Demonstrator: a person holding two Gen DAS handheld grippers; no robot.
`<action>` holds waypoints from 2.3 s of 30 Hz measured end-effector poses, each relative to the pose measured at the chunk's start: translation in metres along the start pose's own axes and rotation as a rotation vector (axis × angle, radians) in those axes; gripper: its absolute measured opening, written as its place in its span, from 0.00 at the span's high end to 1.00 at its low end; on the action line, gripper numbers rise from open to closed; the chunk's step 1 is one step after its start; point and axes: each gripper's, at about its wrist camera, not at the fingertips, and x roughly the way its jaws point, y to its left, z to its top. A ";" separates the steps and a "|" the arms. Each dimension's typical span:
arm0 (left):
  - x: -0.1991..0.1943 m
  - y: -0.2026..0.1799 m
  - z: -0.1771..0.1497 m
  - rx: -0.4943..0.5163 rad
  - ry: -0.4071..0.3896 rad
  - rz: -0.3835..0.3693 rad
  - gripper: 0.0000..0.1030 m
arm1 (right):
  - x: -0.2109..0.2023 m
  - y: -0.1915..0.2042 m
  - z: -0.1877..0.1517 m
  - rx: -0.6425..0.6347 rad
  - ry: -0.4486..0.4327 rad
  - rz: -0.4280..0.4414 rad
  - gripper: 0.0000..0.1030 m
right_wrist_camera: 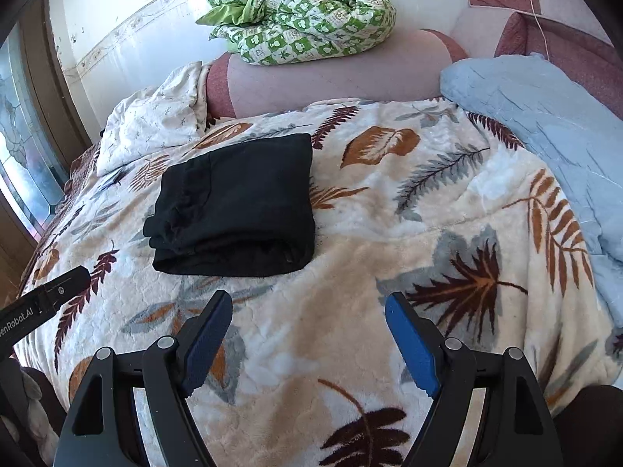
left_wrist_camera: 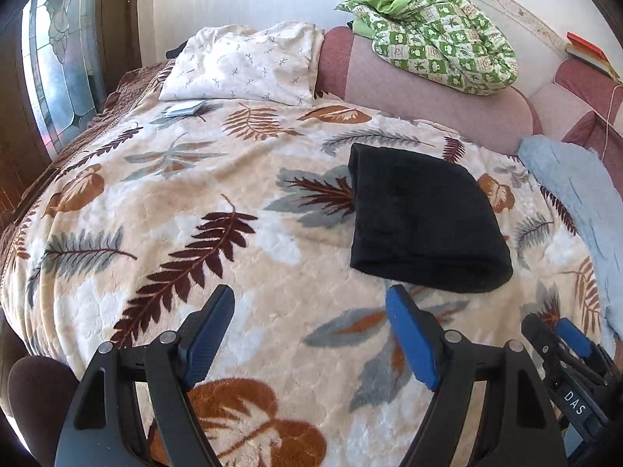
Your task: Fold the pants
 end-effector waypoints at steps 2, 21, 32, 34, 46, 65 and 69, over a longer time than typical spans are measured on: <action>-0.003 -0.005 -0.006 0.029 -0.008 0.021 0.23 | -0.001 0.003 -0.003 -0.022 0.000 -0.019 0.17; -0.020 -0.015 -0.016 0.060 -0.072 0.052 0.20 | -0.004 0.017 -0.020 -0.098 0.026 -0.060 0.16; -0.057 -0.015 0.001 0.049 -0.224 0.116 0.01 | -0.007 0.022 -0.019 -0.117 -0.001 -0.066 0.16; -0.054 -0.016 0.001 0.059 -0.203 0.121 0.01 | -0.007 0.022 -0.019 -0.121 -0.002 -0.066 0.16; -0.025 -0.033 -0.019 0.137 -0.027 0.022 0.01 | -0.003 0.025 -0.021 -0.128 0.009 -0.067 0.16; -0.002 -0.026 -0.025 0.115 0.078 0.002 0.01 | 0.009 0.024 -0.024 -0.139 0.051 -0.075 0.15; 0.000 -0.026 -0.027 0.117 0.089 0.003 0.01 | 0.010 0.023 -0.025 -0.139 0.055 -0.075 0.15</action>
